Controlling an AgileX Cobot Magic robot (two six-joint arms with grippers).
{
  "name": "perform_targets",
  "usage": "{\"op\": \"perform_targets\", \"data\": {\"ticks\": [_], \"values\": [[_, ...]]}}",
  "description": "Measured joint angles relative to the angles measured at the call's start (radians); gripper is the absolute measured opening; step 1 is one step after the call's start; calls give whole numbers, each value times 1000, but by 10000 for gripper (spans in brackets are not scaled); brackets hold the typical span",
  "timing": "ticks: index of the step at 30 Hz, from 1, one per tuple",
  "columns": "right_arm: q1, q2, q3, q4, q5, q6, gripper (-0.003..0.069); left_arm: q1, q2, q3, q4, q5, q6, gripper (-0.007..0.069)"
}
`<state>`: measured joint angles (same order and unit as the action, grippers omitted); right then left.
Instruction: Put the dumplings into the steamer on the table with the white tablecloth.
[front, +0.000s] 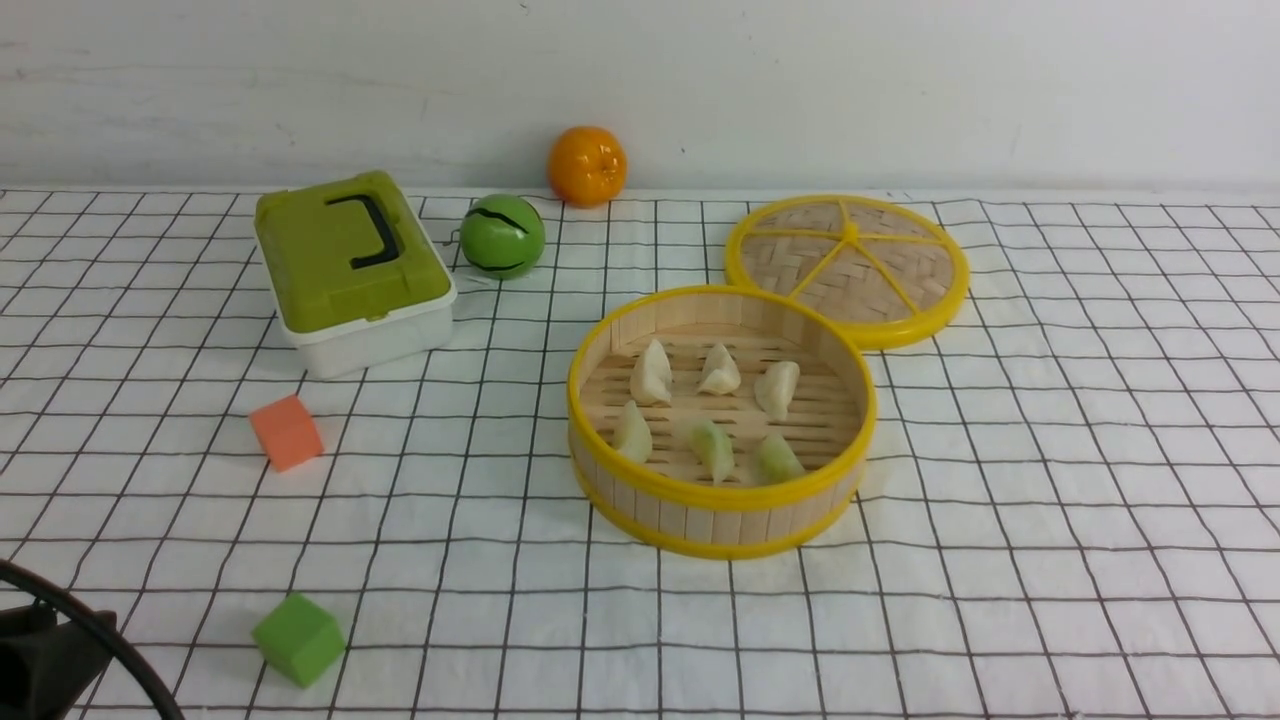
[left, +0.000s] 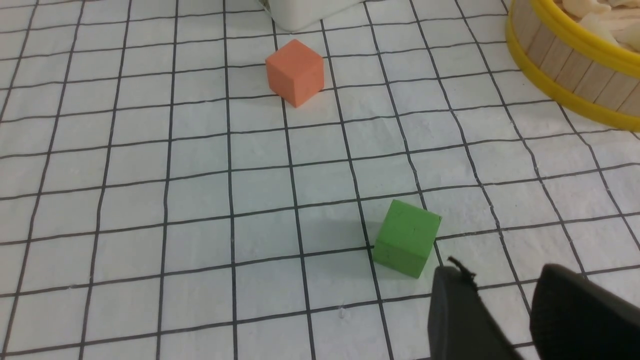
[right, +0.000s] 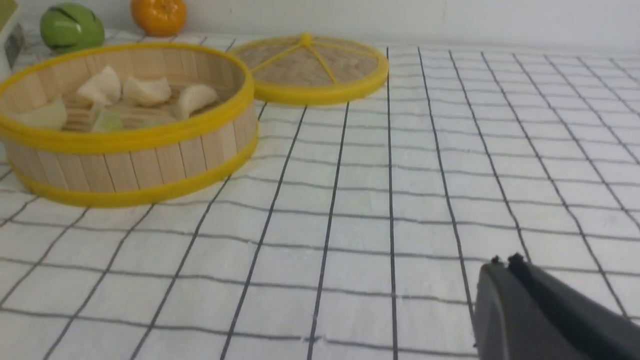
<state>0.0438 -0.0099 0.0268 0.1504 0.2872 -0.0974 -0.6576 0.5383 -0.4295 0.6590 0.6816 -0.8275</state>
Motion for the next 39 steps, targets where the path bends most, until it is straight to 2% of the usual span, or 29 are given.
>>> {"op": "perform_targets", "data": {"ticks": [3,11,34,39], "values": [[0,0,-3,0,74,19,-12,0,0,0,0,0,0,221],[0,0,-9,5,108,111,-8,0,0,0,0,0,0,228],[-1,0,-9,4,111,115,13,0,-8,2,0,-1,0,237],[-1,0,-9,4,111,115,20,0,-106,29,8,49,0,237]]}}
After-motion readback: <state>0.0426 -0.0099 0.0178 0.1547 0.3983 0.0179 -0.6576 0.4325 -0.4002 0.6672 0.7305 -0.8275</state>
